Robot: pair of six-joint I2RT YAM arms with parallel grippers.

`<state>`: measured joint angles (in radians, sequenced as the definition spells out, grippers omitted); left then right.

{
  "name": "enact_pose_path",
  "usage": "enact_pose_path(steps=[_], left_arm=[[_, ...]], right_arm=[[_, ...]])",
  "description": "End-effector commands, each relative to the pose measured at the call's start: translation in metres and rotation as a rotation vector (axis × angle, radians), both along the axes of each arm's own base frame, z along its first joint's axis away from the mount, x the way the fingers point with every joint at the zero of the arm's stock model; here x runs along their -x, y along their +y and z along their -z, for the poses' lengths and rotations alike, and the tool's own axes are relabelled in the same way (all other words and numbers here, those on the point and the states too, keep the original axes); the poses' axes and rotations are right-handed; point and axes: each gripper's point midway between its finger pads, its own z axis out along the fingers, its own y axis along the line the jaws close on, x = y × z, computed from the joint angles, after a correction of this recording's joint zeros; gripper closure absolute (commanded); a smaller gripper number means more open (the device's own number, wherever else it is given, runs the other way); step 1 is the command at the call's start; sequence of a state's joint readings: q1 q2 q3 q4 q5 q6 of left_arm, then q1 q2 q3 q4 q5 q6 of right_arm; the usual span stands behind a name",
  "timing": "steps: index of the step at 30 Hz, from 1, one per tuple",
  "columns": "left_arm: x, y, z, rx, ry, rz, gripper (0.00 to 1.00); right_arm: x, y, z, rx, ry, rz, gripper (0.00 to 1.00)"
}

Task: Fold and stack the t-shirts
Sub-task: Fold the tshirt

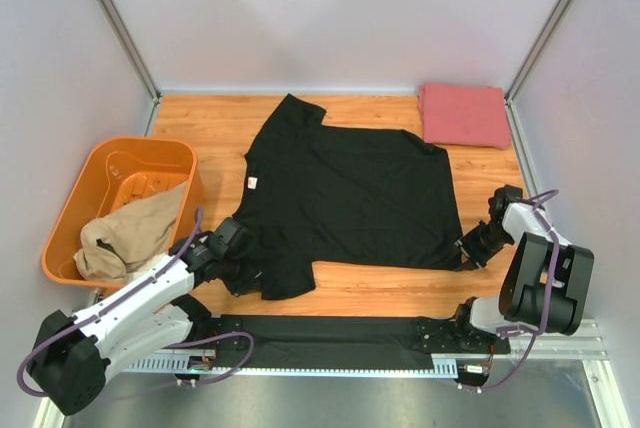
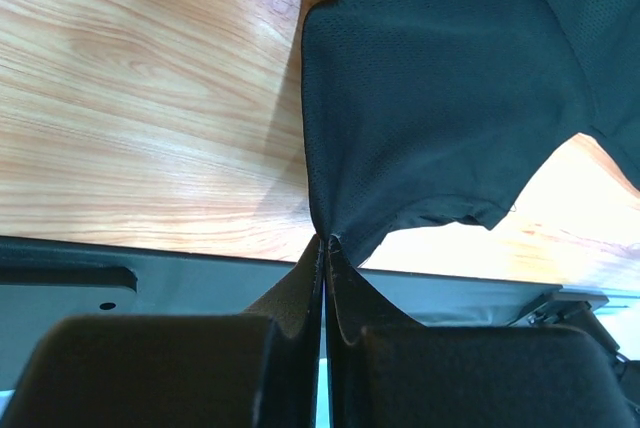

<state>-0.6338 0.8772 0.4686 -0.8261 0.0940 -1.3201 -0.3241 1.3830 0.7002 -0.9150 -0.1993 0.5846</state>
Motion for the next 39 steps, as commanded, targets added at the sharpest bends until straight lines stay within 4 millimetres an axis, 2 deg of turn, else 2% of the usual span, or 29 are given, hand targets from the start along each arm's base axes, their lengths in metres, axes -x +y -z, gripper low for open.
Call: enact_pose_path(steps=[1, 2, 9, 17, 22, 26, 31, 34, 39], left_arm=[[-0.009, -0.006, -0.014, 0.018, -0.033, -0.005, 1.00], [-0.009, -0.006, -0.014, 0.017, -0.034, -0.004, 1.00], [-0.011, -0.007, -0.016, 0.019, -0.045, -0.001, 1.00], [-0.011, -0.006, -0.026, 0.017, -0.053, 0.010, 1.00], [-0.009, -0.001, -0.042, 0.026, -0.086, 0.001, 1.00], [-0.011, 0.000, -0.050, 0.023, -0.110, 0.009, 1.00], [-0.031, 0.006, -0.064, -0.061, -0.186, 0.050, 1.00], [-0.050, 0.005, -0.082, -0.111, -0.246, 0.097, 1.00], [-0.085, -0.002, -0.110, -0.180, -0.329, 0.145, 1.00]], right_arm=[[0.004, -0.003, 0.011, 0.014, 0.034, 0.033, 0.66], [0.009, -0.001, 0.014, 0.013, 0.042, 0.037, 0.67], [0.012, -0.006, 0.022, 0.040, 0.060, 0.052, 0.70], [0.010, -0.010, 0.015, 0.070, 0.041, 0.055, 0.88], [0.008, -0.007, 0.010, 0.057, 0.018, 0.049, 0.99], [0.001, -0.001, 0.002, 0.041, -0.028, 0.022, 1.00], [-0.015, 0.001, -0.015, 0.048, -0.085, -0.034, 1.00], [-0.026, -0.004, -0.029, 0.066, -0.123, -0.062, 0.99], [-0.039, -0.006, -0.038, 0.071, -0.150, -0.096, 1.00]])
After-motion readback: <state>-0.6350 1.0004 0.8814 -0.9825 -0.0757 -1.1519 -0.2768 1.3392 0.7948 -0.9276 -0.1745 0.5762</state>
